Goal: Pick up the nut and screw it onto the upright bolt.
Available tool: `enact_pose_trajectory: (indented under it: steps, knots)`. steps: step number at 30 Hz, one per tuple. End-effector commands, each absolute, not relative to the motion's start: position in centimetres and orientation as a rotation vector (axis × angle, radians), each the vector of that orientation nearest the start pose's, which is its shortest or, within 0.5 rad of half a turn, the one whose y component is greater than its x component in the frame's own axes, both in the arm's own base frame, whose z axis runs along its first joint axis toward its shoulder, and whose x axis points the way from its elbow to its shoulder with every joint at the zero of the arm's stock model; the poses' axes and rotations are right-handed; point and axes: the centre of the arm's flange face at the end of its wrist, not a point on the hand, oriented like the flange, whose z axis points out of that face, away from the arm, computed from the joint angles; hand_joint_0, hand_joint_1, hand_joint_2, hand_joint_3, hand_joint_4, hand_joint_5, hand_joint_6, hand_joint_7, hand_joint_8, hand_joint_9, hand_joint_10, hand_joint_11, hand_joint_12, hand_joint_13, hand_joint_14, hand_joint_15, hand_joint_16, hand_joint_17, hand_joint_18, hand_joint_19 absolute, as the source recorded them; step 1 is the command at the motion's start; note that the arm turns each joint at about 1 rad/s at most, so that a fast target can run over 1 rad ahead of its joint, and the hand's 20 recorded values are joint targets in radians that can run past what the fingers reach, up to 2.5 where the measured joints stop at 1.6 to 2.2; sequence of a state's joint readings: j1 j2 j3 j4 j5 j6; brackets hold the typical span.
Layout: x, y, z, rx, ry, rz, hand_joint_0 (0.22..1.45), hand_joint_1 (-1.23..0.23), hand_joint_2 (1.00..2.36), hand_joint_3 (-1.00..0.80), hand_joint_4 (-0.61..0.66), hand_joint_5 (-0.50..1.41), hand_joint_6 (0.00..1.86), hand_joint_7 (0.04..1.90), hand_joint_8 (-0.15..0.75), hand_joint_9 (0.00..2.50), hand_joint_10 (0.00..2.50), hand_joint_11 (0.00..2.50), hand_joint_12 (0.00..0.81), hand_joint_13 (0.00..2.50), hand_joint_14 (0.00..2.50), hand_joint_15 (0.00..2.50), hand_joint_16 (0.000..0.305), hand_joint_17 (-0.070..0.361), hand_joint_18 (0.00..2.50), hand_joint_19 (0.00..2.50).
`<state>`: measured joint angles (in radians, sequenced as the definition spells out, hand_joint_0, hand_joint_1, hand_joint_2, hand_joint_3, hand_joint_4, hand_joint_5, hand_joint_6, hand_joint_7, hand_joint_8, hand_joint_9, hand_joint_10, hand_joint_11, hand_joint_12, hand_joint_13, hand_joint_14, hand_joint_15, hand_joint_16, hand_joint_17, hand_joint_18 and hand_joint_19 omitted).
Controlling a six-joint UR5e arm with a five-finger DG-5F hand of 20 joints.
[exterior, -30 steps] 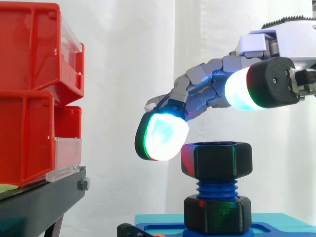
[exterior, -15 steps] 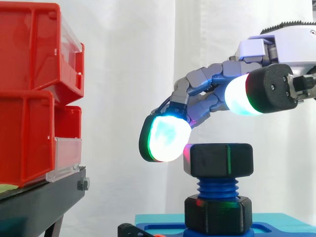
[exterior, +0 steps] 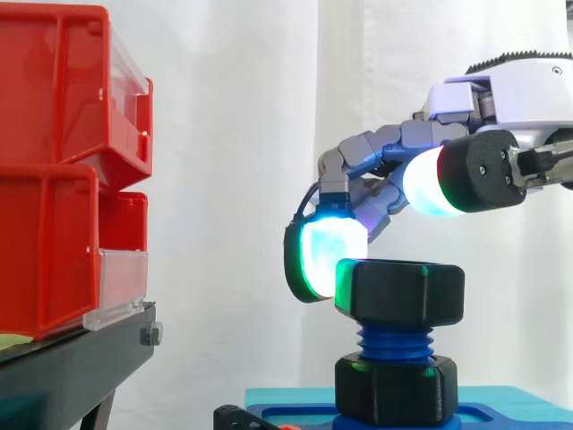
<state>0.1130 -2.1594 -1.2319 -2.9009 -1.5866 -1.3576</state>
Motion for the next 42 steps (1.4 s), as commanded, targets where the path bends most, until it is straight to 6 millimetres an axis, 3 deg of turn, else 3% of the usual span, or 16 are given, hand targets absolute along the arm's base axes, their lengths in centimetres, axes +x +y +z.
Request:
enact_pose_trajectory:
  steps: [1, 12, 17, 22, 26, 38, 42]
  knots:
    - [72.4, -5.4, 31.9, 0.067, 1.583, 0.268, 0.53, -0.31, 1.00, -0.50, 0.20, -0.03, 0.50, 1.31, 0.268, 0.71, 0.00, 0.00, 0.250, 0.43, 0.00, 0.00, 0.022, 0.051, 0.02, 0.00]
    - [72.3, -6.8, 31.9, 0.062, 1.582, 0.270, 0.53, -0.32, 1.00, -0.50, 0.19, 0.00, 0.50, 1.35, 0.267, 0.78, 0.00, 0.00, 0.249, 0.45, 0.00, 0.00, 0.022, 0.050, 0.04, 0.00]
    - [72.7, -7.2, 33.3, 0.049, 1.561, 0.275, 0.52, -0.31, 1.00, -0.50, 0.22, -0.04, 0.50, 1.15, 0.262, 0.75, 0.00, 0.00, 0.264, 0.43, 0.00, 0.00, 0.025, 0.056, 0.03, 0.00]
    - [72.8, -7.6, 34.7, 0.027, 1.566, 0.264, 0.48, -0.27, 1.00, -0.50, 0.20, -0.13, 0.50, 0.93, 0.240, 0.40, 0.00, 0.00, 0.333, 0.11, 0.00, 0.00, 0.040, 0.090, 0.00, 0.00]
    - [73.1, -7.0, 36.0, -0.031, 1.553, 0.291, 0.47, -0.23, 1.00, -0.50, 0.16, -0.17, 0.50, 0.79, 0.220, 0.22, 0.00, 0.00, 0.339, 0.00, 0.00, 0.00, 0.045, 0.101, 0.00, 0.00]
    - [73.3, -4.7, 35.9, -0.052, 1.550, 0.329, 0.46, -0.01, 1.00, -0.50, 0.14, -0.18, 0.50, 0.67, 0.198, 0.12, 0.00, 0.00, 0.344, 0.00, 0.00, 0.00, 0.049, 0.111, 0.00, 0.00]
    - [73.1, -4.3, 34.8, -0.039, 1.568, 0.336, 0.46, 0.00, 1.00, -0.50, 0.14, -0.18, 0.50, 0.66, 0.194, 0.11, 0.00, 0.00, 0.346, 0.00, 0.00, 0.00, 0.050, 0.112, 0.00, 0.00]
